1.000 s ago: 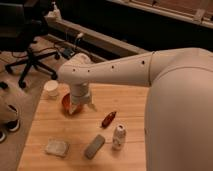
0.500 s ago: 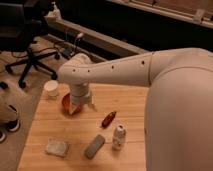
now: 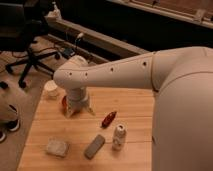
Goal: Knock the bottle over
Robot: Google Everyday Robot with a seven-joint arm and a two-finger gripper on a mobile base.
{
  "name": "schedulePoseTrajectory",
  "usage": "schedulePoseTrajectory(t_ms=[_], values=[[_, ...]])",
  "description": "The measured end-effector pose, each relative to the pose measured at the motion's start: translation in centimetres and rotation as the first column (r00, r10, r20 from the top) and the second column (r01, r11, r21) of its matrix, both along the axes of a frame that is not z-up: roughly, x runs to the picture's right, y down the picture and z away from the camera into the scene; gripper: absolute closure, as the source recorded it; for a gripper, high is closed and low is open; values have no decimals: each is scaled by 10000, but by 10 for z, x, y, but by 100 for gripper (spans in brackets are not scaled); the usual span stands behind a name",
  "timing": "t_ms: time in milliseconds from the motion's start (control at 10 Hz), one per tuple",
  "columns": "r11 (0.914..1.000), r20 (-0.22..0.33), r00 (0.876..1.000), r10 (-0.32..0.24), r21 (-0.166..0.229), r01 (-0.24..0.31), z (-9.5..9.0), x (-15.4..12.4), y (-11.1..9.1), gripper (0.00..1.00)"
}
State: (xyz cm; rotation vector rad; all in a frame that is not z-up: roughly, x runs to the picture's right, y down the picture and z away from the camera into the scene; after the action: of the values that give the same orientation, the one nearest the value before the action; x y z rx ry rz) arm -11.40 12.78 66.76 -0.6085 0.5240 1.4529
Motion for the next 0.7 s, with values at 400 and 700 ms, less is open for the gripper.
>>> schedulePoseTrajectory(t_ms=[400, 700], values=[[9933, -199, 9954, 937, -662, -948, -41, 3, 44, 26], [9773, -937, 9846, 1477, -1388, -1598, -58, 24, 86, 26]])
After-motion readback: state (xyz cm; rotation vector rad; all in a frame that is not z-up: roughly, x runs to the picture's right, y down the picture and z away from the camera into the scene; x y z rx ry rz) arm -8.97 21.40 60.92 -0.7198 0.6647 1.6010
